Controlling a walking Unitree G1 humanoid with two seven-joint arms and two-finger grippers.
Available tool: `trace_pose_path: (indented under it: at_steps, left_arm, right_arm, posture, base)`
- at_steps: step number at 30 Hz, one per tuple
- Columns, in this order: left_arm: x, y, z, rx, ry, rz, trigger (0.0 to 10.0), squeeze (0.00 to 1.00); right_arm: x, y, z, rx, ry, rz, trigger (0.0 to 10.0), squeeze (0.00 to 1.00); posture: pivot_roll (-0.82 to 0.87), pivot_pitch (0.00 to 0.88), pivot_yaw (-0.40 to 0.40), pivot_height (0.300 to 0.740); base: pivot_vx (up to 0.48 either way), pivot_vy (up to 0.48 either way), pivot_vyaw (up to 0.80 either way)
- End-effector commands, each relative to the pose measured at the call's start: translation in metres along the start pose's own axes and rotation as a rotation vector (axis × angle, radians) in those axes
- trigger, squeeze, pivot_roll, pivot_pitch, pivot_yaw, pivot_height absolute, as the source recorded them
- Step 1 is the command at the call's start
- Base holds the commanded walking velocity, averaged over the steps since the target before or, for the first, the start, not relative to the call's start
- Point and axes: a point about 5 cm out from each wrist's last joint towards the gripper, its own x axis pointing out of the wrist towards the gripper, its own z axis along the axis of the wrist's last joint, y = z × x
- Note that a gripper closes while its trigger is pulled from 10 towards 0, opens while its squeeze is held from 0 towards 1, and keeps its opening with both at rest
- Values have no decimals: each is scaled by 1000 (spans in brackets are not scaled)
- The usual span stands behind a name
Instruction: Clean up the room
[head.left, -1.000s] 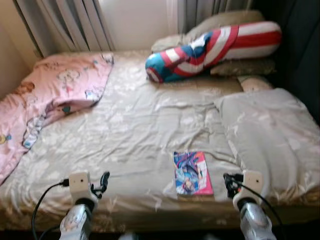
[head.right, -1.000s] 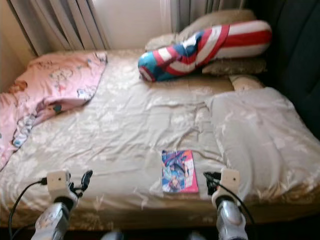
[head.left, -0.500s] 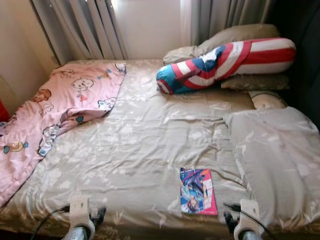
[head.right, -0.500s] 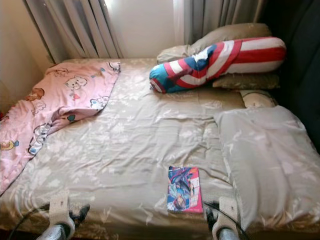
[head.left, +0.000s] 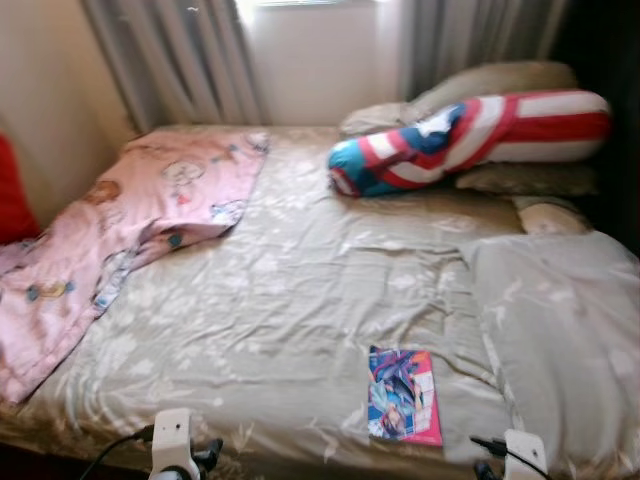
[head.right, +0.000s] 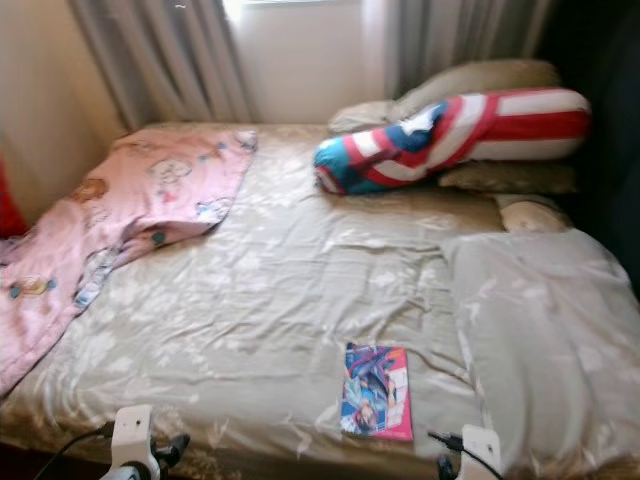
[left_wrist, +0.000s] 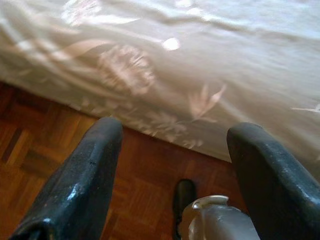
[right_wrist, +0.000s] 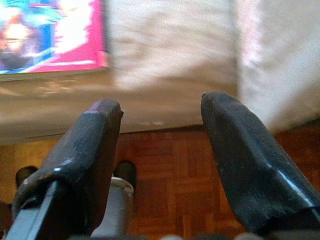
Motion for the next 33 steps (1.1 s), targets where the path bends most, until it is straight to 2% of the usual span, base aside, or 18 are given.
trace_pose_path:
  at_steps: [1,6,12,23,26,29,33]
  left_arm:
    - [-2,6,-7,28,30,20,10000,0]
    - [-6,10,-18,21,68,37,10000,0]
    - [-9,12,-25,12,89,47,10000,0]
    - [-11,16,-30,22,120,54,10000,0]
    - [-11,17,-30,21,122,57,10000,0]
    - [-11,18,-31,17,125,62,10000,0]
    - [-11,17,-31,15,129,63,10000,0]
  right_arm:
    - [0,7,-6,-18,29,21,10000,0]
    - [-2,7,-15,-28,61,22,10000,0]
    - [-3,5,-15,-30,63,24,10000,0]
    - [-5,0,-21,-8,70,24,10000,0]
    - [-5,2,-24,-14,73,30,10000,0]
    - [-6,9,-28,-13,77,38,10000,0]
    - [-6,11,-29,-9,78,40,10000,0]
  posture:
    - [-37,0,51,716]
    - [-30,0,45,716]
    - [-26,0,43,716]
    - [-19,0,45,716]
    - [-13,0,43,716]
    - [-11,0,42,716]
    - [-12,0,44,716]
  base:
    - [0,0,800]
    - [0,0,800]
    - [0,0,800]
    - [0,0,0]
    - [0,-94,0]
    - [0,285,0]
    - [0,282,0]
